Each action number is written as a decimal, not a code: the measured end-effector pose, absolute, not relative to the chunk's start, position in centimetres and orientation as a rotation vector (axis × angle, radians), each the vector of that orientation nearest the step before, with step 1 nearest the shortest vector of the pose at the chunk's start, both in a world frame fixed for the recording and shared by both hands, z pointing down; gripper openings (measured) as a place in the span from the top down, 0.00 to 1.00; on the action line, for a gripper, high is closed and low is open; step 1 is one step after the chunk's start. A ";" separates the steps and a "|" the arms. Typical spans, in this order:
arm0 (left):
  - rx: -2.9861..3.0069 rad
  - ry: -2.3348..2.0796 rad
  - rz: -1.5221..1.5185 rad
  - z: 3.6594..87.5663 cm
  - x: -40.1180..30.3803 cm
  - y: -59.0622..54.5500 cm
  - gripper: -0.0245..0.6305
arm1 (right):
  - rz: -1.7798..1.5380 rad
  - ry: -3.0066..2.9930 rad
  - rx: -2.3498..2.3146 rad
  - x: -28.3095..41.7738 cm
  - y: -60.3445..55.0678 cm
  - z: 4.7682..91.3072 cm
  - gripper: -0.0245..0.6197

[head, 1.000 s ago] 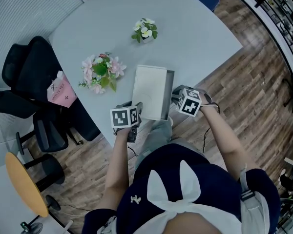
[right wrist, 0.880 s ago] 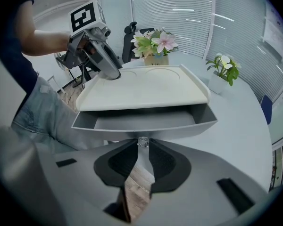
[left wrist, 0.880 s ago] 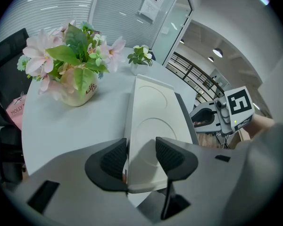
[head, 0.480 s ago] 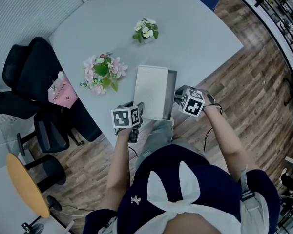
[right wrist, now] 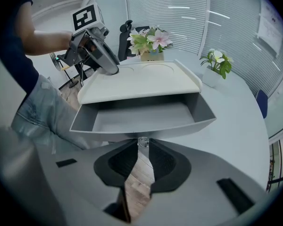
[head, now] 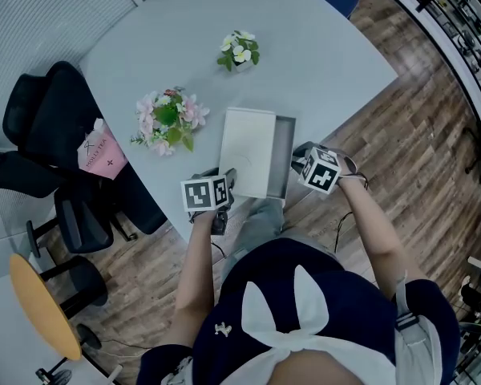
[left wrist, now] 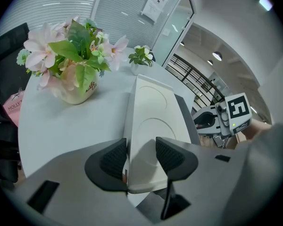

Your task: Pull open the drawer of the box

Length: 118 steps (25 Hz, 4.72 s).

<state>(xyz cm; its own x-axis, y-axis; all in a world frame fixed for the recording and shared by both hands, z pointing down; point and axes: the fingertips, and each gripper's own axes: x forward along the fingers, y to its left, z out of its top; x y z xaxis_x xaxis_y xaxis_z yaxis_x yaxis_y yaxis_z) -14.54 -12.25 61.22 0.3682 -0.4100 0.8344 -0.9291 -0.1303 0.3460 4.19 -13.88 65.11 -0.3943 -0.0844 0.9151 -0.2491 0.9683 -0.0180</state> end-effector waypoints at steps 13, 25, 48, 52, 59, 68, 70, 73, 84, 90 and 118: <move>1.716 -1.204 0.716 61.2 -14.6 -12.3 0.65 | 0.190 -1.961 0.264 5.7 -13.7 65.1 0.84; 1.713 -1.211 0.717 61.2 -14.6 -12.2 0.65 | 0.205 -1.950 0.292 7.4 -13.2 65.2 0.84; 1.730 -1.227 0.708 61.1 -14.6 -12.3 0.65 | 0.273 -1.930 0.392 10.3 -12.9 65.8 0.84; 1.745 -1.229 0.702 61.1 -14.6 -12.3 0.65 | 0.276 -1.941 0.439 10.4 -13.1 65.6 0.82; 1.742 -1.255 0.710 61.0 -14.9 -12.3 0.65 | 0.296 -1.995 0.532 10.8 -13.6 63.9 0.78; 1.828 -1.353 0.687 57.9 -14.3 -12.8 0.65 | 0.372 -2.106 0.747 10.5 -13.8 59.8 0.78; 1.868 -1.360 0.643 56.5 -13.7 -12.9 0.65 | 0.377 -2.144 0.811 10.4 -13.6 58.3 0.79; 1.946 -1.380 0.580 54.4 -12.7 -12.8 0.67 | 0.370 -2.199 0.900 10.2 -13.3 56.2 0.81; 2.200 -1.587 0.385 46.3 -10.0 -11.4 0.89 | 0.365 -2.392 1.144 9.7 -11.6 49.1 0.95; 2.266 -1.611 0.331 43.4 -7.9 -9.7 0.92 | 0.318 -2.447 1.324 9.6 -10.5 45.6 0.95; 2.468 -1.546 0.213 37.6 -2.4 -5.1 0.93 | 0.251 -2.574 1.366 7.3 -5.6 39.7 0.96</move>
